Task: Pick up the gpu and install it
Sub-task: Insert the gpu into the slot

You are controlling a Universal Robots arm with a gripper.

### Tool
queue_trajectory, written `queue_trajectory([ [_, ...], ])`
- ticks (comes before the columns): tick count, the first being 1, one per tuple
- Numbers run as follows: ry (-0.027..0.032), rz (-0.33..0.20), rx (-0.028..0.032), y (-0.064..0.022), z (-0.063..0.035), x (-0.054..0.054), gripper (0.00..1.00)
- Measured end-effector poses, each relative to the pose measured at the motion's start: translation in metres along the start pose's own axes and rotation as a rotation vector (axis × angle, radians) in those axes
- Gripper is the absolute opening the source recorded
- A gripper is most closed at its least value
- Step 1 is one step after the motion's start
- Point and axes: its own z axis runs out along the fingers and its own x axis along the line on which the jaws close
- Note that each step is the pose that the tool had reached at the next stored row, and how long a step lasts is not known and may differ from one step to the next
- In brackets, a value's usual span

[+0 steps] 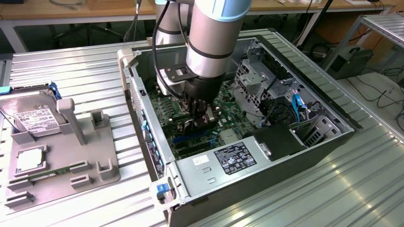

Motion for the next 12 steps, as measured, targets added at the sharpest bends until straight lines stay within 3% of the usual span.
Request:
queue_trajectory([
  [12,-0.0010,0.002,0.0001,-0.0004,0.0015,0.0025,0.26],
])
